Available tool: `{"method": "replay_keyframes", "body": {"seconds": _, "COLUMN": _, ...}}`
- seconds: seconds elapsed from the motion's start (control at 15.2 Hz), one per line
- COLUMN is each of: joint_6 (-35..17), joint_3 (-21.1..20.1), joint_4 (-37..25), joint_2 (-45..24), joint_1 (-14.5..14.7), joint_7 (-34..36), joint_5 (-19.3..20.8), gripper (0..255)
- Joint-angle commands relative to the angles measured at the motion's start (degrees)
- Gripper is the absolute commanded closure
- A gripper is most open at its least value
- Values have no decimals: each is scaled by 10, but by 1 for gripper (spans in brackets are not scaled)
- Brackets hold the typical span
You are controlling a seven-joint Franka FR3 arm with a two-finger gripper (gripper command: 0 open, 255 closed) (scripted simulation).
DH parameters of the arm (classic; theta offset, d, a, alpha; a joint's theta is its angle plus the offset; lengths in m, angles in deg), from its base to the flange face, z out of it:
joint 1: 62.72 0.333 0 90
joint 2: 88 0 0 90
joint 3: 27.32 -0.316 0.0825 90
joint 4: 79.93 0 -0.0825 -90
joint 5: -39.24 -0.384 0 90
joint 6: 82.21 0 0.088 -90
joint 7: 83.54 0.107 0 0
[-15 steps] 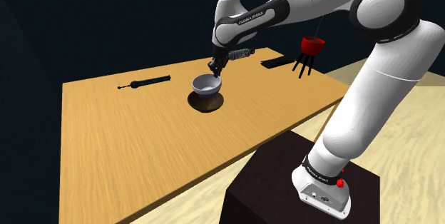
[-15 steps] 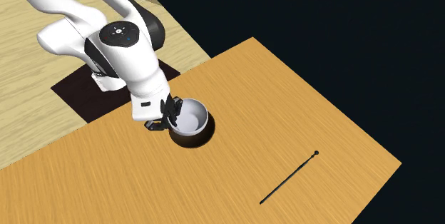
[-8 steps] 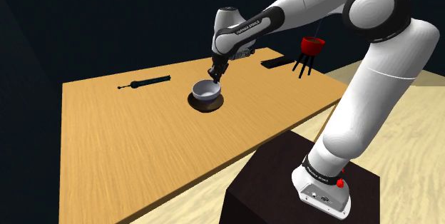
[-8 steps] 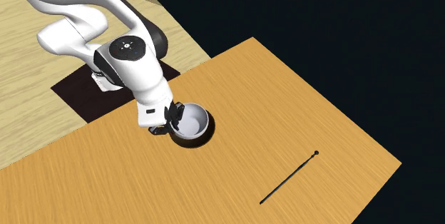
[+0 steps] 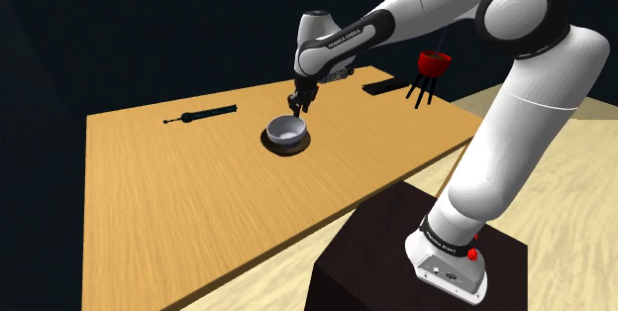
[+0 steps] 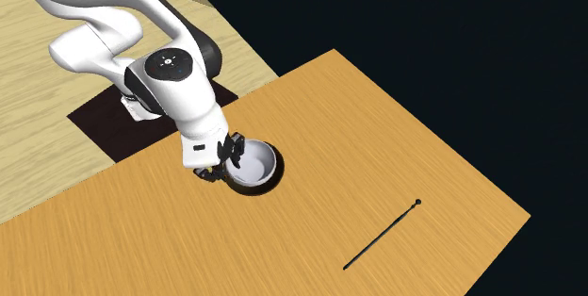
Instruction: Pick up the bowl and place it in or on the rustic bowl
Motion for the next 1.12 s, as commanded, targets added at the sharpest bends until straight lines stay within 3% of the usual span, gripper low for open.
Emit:
{"method": "replay_keyframes", "body": {"seconds": 0.0, "joint_6": 0, "joint_3": 0, "joint_4": 0, "joint_2": 0, "joint_1": 0, "joint_7": 0, "joint_5": 0, "gripper": 0}}
{"method": "replay_keyframes", "body": {"seconds": 0.26, "joint_6": 0, "joint_3": 0, "joint_4": 0, "joint_2": 0, "joint_1": 0, "joint_7": 0, "joint_5": 0, "gripper": 0}}
{"method": "replay_keyframes", "body": {"seconds": 0.53, "joint_6": 68, "joint_3": -2, "joint_4": -26, "joint_2": 42, "joint_1": 2, "joint_7": -3, "joint_5": -5, "gripper": 0}}
{"method": "replay_keyframes", "body": {"seconds": 1.06, "joint_6": 68, "joint_3": -2, "joint_4": -26, "joint_2": 42, "joint_1": 2, "joint_7": -3, "joint_5": -5, "gripper": 0}}
